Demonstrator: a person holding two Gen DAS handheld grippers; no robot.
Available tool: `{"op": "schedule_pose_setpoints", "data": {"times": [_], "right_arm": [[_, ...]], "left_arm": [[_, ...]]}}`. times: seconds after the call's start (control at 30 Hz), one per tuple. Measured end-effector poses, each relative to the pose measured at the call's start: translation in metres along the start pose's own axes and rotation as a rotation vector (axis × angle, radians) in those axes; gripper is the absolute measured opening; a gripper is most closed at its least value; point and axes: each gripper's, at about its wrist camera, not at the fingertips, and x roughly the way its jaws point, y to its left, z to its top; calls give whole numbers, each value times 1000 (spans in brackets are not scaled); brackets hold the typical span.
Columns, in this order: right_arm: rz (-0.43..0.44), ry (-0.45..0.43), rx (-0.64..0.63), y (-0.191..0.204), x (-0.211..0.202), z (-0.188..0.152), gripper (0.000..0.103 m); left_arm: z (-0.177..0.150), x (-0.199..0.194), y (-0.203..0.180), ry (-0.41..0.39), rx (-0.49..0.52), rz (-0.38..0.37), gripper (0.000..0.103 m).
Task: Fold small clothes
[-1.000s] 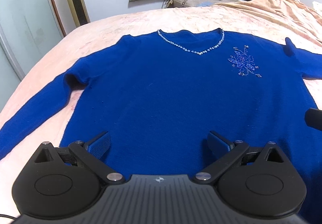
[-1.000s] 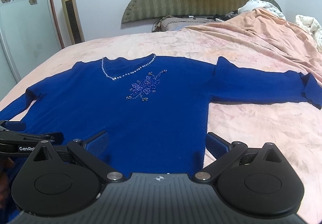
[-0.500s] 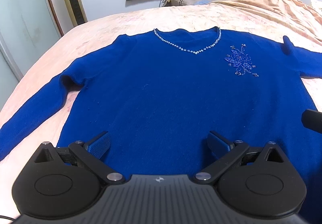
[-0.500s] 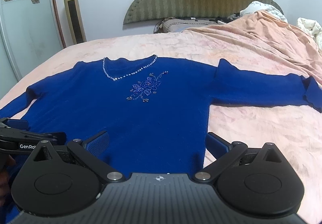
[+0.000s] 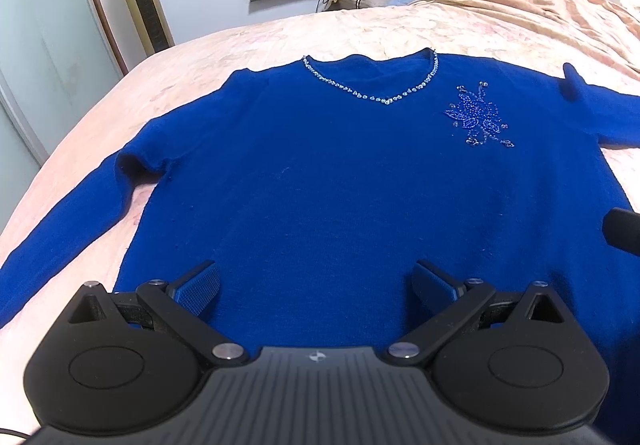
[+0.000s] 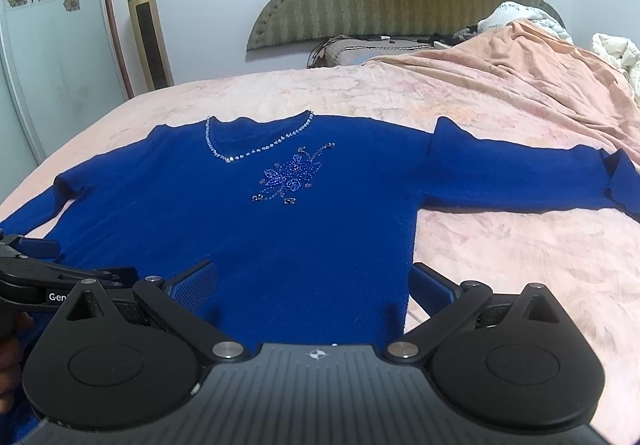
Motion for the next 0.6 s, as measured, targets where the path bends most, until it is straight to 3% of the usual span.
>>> {"op": "schedule_pose_setpoints", "data": {"times": [0.13,0.33,0.6], "right_arm": [[-8,11,34,-5,2,0,103],[-59,8,-22,1,3,-2,103],[1,5,26,-11,2,-2,103]], "left_arm": [[0,1,-1,4,2,5,103],[1,2,-5,7,8,12,103],[2,2,-8,10,13,18,103]]}}
